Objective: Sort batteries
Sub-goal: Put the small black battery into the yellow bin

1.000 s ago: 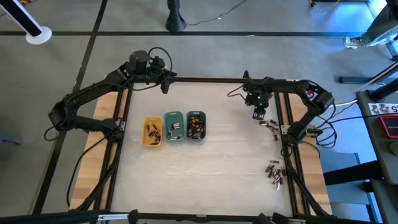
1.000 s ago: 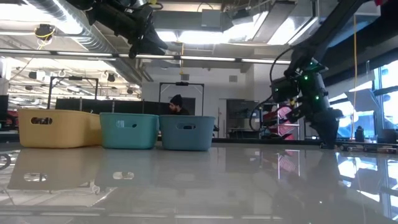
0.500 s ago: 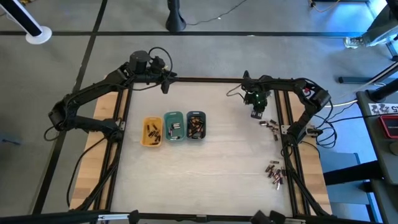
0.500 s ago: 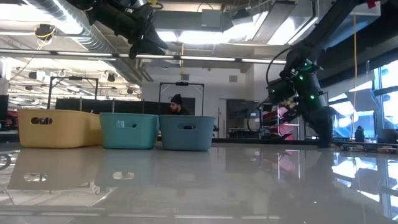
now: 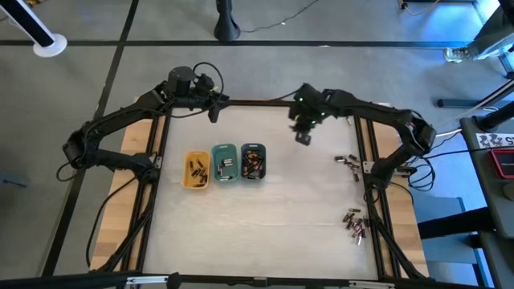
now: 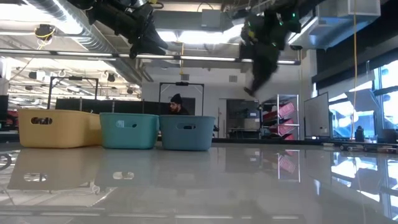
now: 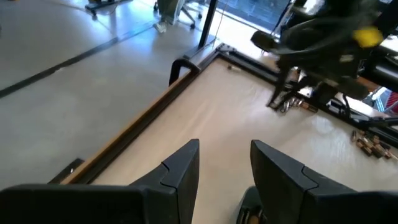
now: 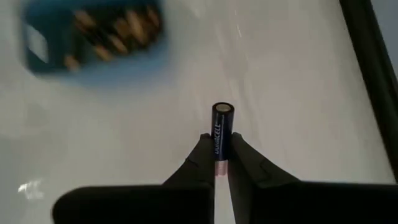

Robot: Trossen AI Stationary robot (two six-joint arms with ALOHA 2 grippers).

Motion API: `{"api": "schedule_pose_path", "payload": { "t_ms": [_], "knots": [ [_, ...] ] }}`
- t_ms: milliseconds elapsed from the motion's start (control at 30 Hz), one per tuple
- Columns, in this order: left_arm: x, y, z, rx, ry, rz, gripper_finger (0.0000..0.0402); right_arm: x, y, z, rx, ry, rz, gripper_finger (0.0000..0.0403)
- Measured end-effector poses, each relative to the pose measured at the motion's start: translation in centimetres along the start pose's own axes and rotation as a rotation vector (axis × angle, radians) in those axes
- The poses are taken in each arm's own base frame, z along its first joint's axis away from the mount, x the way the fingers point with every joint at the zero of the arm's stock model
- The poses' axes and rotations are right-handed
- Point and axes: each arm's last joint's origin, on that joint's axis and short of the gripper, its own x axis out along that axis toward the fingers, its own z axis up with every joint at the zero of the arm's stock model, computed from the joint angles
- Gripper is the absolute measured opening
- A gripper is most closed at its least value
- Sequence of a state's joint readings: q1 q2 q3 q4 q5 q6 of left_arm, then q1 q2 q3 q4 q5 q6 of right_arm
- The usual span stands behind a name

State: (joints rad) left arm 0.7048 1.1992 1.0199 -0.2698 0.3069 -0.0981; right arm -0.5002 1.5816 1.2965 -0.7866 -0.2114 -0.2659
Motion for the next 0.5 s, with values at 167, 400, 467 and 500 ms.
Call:
{"api": "schedule_pose_path", "payload": {
  "t_ms": [167,400,467,500],
  "knots": [
    [-0.1,0.1,-1.4,-0.061,0.141,0.016,0.0133,1.5,2.3,2.7,-0.036,-0.197,0.139,0.0014],
    [-0.3,-1.3,-3.4,-0.035,0.34,-0.062,0.0133,4.7,2.6,5.4,0.01,-0.411,0.328,0.0014],
    [-0.4,-1.8,-3.4,0.001,0.333,-0.119,0.0133,5.4,2.5,6.0,0.036,-0.455,0.414,0.0014],
    [-0.5,-2.0,-3.3,0.012,0.304,-0.155,0.0133,5.7,2.4,6.2,0.042,-0.476,0.455,0.0014]
  ]
}}
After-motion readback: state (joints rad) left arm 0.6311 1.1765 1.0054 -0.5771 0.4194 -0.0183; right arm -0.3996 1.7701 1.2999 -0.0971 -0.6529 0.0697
